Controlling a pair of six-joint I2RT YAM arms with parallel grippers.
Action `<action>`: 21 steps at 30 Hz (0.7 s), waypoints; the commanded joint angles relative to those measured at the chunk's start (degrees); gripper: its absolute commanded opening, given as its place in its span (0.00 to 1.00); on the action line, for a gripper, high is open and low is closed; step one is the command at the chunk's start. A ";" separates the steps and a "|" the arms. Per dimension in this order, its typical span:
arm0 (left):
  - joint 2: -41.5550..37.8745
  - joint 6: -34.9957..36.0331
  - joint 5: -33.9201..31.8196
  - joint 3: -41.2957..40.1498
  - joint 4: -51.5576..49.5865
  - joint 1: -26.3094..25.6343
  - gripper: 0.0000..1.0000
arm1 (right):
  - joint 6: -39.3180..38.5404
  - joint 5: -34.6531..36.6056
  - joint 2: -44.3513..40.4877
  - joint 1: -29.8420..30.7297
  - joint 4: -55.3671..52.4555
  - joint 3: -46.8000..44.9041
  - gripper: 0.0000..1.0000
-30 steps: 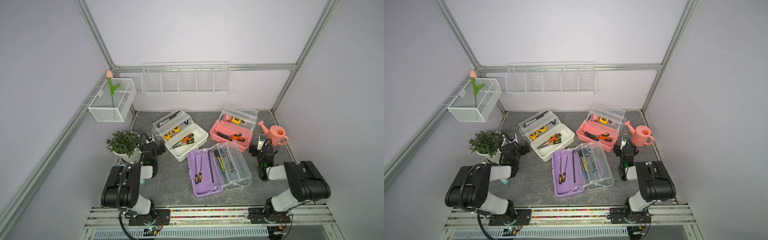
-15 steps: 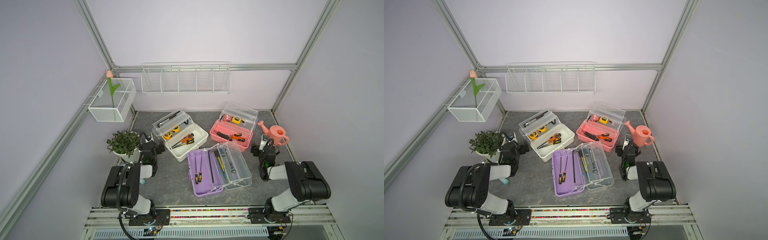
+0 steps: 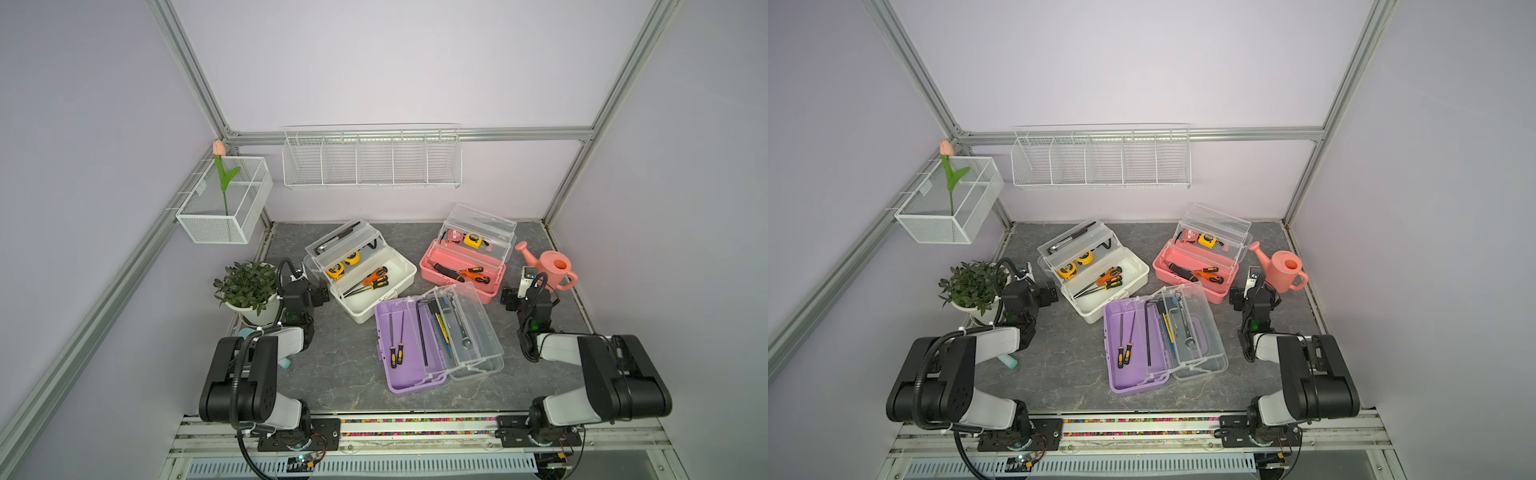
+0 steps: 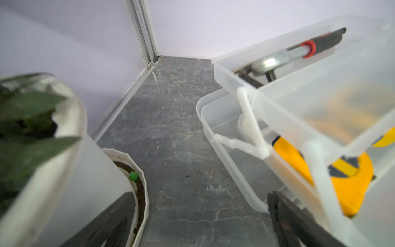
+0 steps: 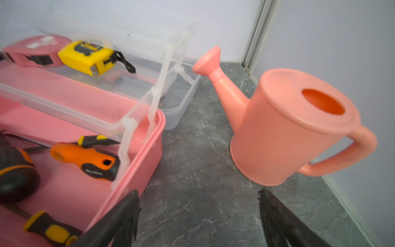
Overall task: Close toolboxes
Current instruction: Adjust the toolbox at the center of the board.
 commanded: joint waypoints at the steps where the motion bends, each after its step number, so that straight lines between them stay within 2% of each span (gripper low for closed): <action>1: -3.82 -0.49 -3.04 7.03 -13.20 -1.72 1.00 | 1.08 2.73 -5.89 0.28 -11.30 4.27 0.89; 3: -4.60 -4.23 -4.81 10.30 -19.33 -3.70 1.00 | 4.50 2.28 -8.41 0.25 -19.92 7.49 0.90; 6: -5.89 -9.04 -1.89 13.35 -24.83 -7.78 0.98 | 10.55 1.21 -11.25 0.25 -36.07 13.17 0.96; 9: -7.14 -17.08 4.15 12.93 -25.53 -11.06 0.97 | 16.42 -0.64 -13.90 0.25 -51.60 17.29 0.99; 11: -8.10 -22.96 9.22 11.44 -25.54 -12.25 0.94 | 20.12 -5.17 -16.19 0.34 -59.87 18.08 0.94; 15: -10.61 -30.12 12.58 7.70 -25.48 -15.17 0.93 | 24.26 -10.55 -21.51 0.72 -71.34 16.55 0.87; 17: -11.85 -31.42 14.26 6.68 -27.08 -17.13 0.92 | 26.15 -13.42 -24.03 0.76 -75.39 15.07 0.85; 21: -14.79 -32.49 14.80 6.37 -33.43 -21.31 0.91 | 28.95 -22.00 -26.31 1.21 -79.37 12.24 0.73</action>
